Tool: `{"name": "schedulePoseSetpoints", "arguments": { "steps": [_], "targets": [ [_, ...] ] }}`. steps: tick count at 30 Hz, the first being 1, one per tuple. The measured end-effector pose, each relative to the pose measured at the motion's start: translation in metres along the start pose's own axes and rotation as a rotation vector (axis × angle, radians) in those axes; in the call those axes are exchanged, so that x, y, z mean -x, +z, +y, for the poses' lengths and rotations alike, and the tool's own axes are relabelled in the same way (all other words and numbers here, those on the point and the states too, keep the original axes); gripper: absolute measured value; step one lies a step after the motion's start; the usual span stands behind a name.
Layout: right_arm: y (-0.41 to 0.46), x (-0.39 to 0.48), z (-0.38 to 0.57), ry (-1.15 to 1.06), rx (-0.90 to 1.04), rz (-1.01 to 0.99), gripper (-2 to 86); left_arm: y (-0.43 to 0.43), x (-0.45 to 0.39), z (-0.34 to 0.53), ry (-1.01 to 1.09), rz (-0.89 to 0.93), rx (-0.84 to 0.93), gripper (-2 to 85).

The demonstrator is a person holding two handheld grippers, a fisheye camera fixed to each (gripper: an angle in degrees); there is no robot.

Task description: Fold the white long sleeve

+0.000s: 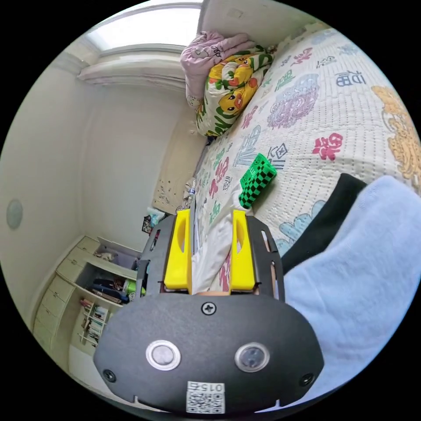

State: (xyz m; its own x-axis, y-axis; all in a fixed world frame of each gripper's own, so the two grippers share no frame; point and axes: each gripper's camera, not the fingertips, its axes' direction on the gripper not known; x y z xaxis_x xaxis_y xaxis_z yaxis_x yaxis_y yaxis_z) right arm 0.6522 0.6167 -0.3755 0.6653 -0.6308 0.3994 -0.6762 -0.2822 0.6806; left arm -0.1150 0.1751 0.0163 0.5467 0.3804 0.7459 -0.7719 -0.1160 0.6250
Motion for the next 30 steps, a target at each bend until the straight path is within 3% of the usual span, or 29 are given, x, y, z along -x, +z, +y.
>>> {"name": "schedulePoseSetpoints", "arguments": {
  "steps": [4, 9, 12, 15, 19, 22, 26, 30],
  "targets": [
    [0.035, -0.006, -0.017, 0.022, -0.060, 0.179, 15.3, 0.027, -0.020, 0.025, -0.042, -0.006, -0.002, 6.5],
    [0.053, 0.009, -0.015, -0.098, -0.056, 0.221, 2.7, 0.053, -0.049, 0.065, -0.044, -0.017, -0.001, 6.7],
    [0.043, 0.059, 0.013, -0.294, -0.151, 0.247, 1.3, 0.067, -0.062, 0.098, -0.062, -0.023, -0.002, 6.1],
    [0.043, 0.133, 0.063, -0.570, -0.170, 0.128, 0.6, 0.070, -0.058, 0.143, -0.153, -0.019, -0.051, 4.7],
    [0.058, 0.236, 0.189, -1.055, 0.075, -0.080, 0.2, 0.047, -0.019, 0.243, -0.438, 0.015, -0.293, 6.5],
    [0.067, 0.266, 0.304, -1.363, 0.327, -0.210, -0.1, 0.038, 0.013, 0.345, -0.695, 0.063, -0.502, 9.2],
    [0.087, 0.252, 0.412, -1.526, 0.638, -0.269, -0.2, 0.067, 0.041, 0.470, -0.972, 0.193, -0.599, 13.7],
    [0.096, 0.245, 0.452, -1.659, 0.752, -0.221, 0.0, 0.110, 0.041, 0.533, -1.052, 0.352, -0.604, 15.6]
  ]
}}
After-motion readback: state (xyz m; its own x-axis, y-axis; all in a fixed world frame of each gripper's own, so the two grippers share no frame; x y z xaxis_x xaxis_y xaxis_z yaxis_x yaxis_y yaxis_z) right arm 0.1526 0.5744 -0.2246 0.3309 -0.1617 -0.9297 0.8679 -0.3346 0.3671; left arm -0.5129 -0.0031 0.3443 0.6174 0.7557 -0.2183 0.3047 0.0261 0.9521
